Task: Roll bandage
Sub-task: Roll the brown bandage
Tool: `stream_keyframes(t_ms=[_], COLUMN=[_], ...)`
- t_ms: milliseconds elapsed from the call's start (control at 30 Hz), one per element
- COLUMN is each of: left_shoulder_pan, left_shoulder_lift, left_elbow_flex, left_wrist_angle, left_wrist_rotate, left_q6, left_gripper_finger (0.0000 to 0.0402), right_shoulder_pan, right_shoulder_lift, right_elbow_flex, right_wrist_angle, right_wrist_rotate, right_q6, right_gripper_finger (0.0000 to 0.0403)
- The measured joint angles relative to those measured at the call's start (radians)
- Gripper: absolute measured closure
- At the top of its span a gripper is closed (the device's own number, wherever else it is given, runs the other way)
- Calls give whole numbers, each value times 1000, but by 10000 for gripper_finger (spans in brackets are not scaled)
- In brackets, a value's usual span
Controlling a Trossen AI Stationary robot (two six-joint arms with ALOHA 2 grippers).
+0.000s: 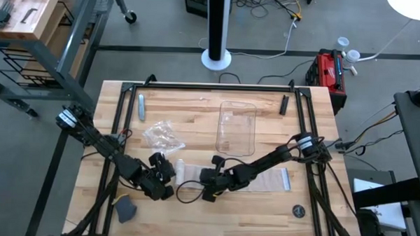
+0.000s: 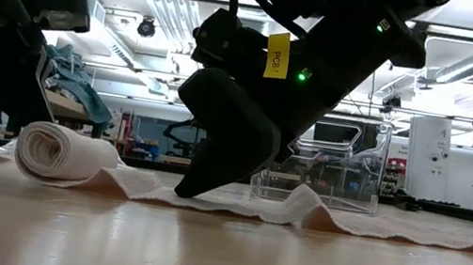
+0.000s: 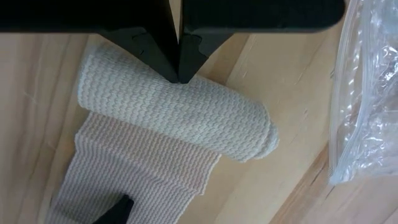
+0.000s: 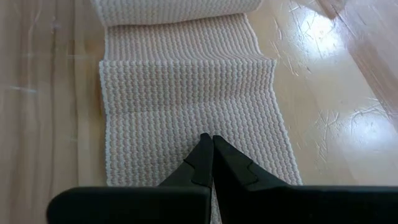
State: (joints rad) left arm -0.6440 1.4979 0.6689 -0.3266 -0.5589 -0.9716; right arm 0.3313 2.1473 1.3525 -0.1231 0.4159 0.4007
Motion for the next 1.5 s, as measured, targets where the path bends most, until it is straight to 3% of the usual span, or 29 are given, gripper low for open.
stream_keyframes(t_ms=[733, 1500], left_shoulder_pan=[33, 43], left_shoulder_lift=[0, 0], left_elbow_flex=[0, 0], left_wrist_angle=[57, 103], left_wrist_rotate=[1, 22], left_q6=[73, 124], left_gripper_finger=[401, 401], right_shoulder_pan=[3, -7], right_shoulder_lift=[-39, -70], right_elbow_flex=[-1, 1], right_wrist_angle=[-50, 54], right_wrist_rotate=[-5, 0], right_q6=[48, -6], right_gripper_finger=[403, 403])
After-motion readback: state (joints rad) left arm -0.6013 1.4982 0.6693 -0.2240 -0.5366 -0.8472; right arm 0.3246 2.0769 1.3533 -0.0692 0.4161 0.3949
